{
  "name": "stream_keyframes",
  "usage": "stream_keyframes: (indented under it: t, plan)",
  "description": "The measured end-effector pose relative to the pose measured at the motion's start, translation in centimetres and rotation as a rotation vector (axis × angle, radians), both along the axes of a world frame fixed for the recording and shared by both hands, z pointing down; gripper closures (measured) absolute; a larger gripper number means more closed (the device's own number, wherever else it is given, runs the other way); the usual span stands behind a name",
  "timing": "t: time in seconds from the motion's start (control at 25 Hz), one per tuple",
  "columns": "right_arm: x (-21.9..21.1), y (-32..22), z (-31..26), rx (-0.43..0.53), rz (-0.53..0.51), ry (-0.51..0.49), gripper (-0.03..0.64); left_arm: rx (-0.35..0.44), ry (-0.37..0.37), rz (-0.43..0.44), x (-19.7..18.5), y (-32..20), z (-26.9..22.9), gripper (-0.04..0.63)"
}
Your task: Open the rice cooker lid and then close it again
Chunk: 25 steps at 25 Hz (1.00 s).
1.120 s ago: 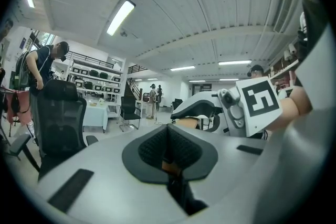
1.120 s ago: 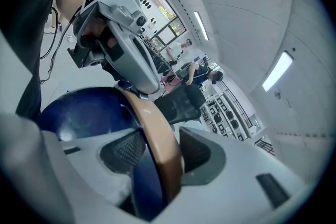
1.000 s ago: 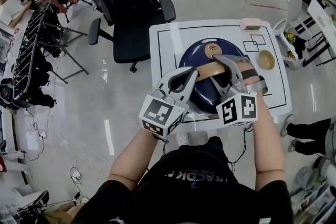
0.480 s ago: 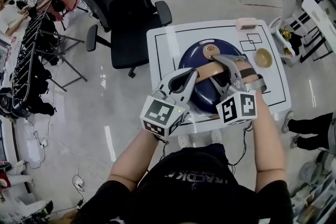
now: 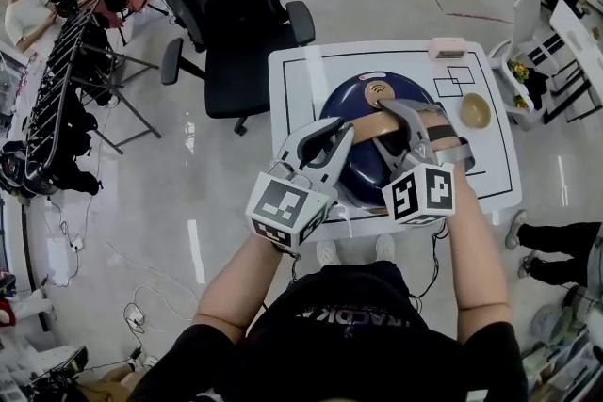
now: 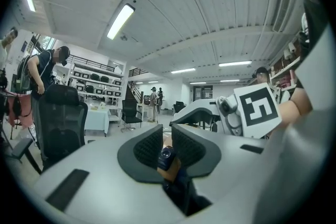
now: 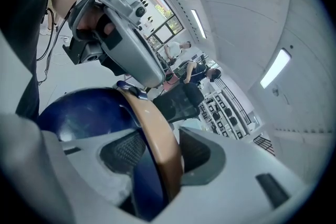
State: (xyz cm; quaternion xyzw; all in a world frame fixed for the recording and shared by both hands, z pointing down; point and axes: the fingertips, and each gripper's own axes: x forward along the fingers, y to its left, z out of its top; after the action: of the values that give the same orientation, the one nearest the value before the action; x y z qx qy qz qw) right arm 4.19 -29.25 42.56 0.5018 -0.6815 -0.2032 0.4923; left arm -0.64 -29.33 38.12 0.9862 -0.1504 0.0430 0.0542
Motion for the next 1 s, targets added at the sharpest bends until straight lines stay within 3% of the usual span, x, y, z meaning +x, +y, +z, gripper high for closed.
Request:
stream_keyframes:
  t: [0.2, 0.6, 1.0]
  plan:
    - [0.4, -0.2, -0.8, 0.014, 0.007, -0.039, 0.416, 0.033, 0.029, -0.038, -0.6, 0.4, -2.2, 0.512]
    - [2.1, 0.2, -4.0, 0.072, -0.002, -0.22, 0.417, 0.091, 0.067, -0.134, -2.1, 1.1, -5.6, 0.445]
    - [5.2, 1.5, -7.2, 0.159, -0.003, -0.465, 0.42, 0.077, 0.112, -0.239, -3.1, 1.6, -7.1, 0.431]
